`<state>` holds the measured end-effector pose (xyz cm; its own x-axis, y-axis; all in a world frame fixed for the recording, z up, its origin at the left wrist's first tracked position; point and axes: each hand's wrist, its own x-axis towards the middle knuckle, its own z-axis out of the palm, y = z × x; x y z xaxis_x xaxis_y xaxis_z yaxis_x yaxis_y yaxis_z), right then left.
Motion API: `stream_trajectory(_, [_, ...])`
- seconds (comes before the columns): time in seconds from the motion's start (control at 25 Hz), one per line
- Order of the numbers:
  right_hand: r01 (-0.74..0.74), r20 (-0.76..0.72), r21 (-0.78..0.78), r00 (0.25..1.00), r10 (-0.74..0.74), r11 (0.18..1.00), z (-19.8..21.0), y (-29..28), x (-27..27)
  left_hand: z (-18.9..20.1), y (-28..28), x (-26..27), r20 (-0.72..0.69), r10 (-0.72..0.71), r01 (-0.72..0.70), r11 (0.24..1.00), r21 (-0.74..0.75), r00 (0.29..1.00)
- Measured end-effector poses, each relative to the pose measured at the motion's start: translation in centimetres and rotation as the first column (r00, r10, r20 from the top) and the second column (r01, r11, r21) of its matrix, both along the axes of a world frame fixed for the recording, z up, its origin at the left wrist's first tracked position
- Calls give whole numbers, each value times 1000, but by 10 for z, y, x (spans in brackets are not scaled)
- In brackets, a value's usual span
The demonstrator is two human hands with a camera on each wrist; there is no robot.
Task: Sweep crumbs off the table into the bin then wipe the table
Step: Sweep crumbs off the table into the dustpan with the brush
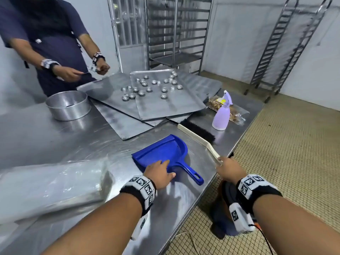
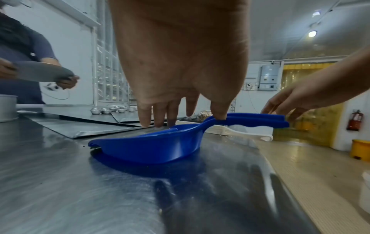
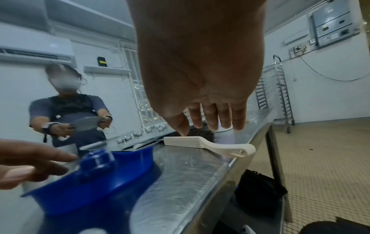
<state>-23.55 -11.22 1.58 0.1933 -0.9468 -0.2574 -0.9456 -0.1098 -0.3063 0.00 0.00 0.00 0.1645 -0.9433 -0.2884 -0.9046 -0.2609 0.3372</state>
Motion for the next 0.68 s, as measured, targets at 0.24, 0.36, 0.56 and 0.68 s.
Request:
stream_trajectory(0.24, [48,-86,45,995,-44,998,-23,-38,11,-13,-15,10,200,-106,100,994,42,974])
stream_trajectory(0.36, [27,-109,49,994,-22,998,-34,-58,13,-15,-27,13,224,-66,59,998,37,972])
stream_trajectory(0.56, [-37,-114,111,992,50,993,-46,-81,13,-15,-36,14,188,22,-37,996,75,982])
stream_trajectory(0.68, [-72,-80,125,993,83,989,-47,-89,6,-13,-41,8,230,76,-94,993,68,970])
